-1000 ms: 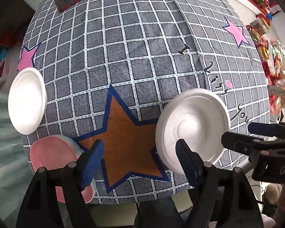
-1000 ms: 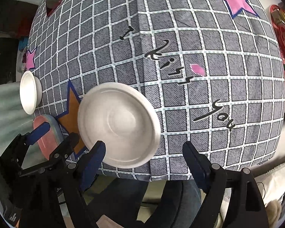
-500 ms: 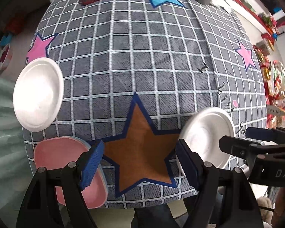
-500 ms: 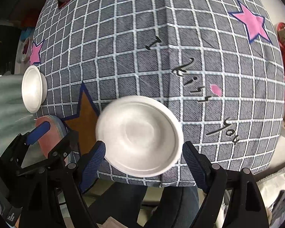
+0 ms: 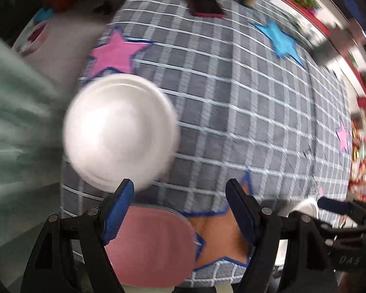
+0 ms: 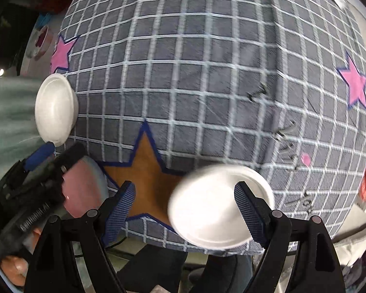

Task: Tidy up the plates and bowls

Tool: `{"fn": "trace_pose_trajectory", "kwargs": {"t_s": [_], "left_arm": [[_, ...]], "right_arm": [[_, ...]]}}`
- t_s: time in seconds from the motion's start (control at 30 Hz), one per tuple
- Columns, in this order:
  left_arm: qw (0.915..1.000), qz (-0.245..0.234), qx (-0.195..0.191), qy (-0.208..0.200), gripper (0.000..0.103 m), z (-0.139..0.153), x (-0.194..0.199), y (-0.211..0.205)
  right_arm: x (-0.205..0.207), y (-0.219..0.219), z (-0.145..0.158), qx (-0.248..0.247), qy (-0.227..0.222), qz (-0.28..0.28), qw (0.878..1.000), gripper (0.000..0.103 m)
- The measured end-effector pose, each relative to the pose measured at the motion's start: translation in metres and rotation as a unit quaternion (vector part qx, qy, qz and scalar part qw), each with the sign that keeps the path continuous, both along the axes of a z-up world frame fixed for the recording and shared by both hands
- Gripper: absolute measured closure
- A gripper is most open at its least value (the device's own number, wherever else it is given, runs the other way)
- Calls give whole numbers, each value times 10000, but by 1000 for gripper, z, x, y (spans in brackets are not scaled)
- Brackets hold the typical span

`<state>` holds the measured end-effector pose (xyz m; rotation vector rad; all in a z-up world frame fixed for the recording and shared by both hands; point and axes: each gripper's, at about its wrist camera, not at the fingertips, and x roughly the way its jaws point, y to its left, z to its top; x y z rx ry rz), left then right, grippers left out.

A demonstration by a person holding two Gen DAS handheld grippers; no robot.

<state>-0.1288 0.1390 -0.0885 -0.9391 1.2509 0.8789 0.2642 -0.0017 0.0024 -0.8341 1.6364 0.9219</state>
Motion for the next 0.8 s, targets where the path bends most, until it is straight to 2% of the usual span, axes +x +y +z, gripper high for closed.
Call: {"fn": "trace_pose_trajectory", "kwargs": {"t_s": [0.23, 0.33, 0.5, 0.8], "left_arm": [[9961, 819, 238, 244, 23, -5, -51, 47], [9939, 1020, 271, 307, 23, -11, -72, 65], [9924, 1097, 310, 473, 23, -24, -89, 84], [9925, 899, 277, 779, 23, -51, -92, 102]], "right_arm": [[-37, 51, -10, 61, 61, 459, 9989, 19], [-52, 73, -16, 123, 66, 583, 9982, 19], [-73, 102, -27, 211, 137, 642, 9976, 19], [-101, 134, -50, 177, 123, 750, 9969, 19]]}}
